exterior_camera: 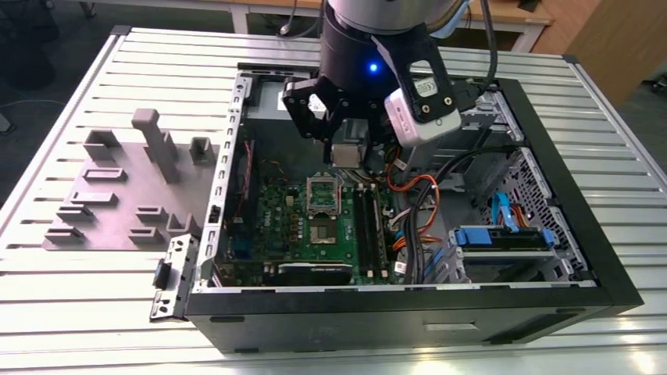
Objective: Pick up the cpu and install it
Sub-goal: 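Place the cpu into insertion slot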
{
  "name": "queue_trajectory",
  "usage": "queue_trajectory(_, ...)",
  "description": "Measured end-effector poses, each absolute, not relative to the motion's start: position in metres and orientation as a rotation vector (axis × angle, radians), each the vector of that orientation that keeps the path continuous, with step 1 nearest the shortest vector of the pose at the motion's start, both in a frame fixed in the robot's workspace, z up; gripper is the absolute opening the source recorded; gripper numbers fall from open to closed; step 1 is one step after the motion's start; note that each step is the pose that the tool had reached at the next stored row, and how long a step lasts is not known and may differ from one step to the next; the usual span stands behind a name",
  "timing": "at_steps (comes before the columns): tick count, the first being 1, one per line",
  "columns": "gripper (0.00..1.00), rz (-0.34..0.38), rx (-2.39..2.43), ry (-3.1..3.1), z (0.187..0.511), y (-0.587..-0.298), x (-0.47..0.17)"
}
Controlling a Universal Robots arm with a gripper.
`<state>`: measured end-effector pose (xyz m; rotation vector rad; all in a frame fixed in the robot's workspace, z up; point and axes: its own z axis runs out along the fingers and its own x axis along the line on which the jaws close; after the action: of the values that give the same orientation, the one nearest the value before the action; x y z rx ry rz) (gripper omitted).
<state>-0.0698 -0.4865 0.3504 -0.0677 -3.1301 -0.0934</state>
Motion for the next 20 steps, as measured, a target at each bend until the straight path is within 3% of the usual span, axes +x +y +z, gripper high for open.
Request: queue_trajectory(20, 0.47, -0.093, -0.054, -3.130, 0.3421, -0.4864, -0.0700)
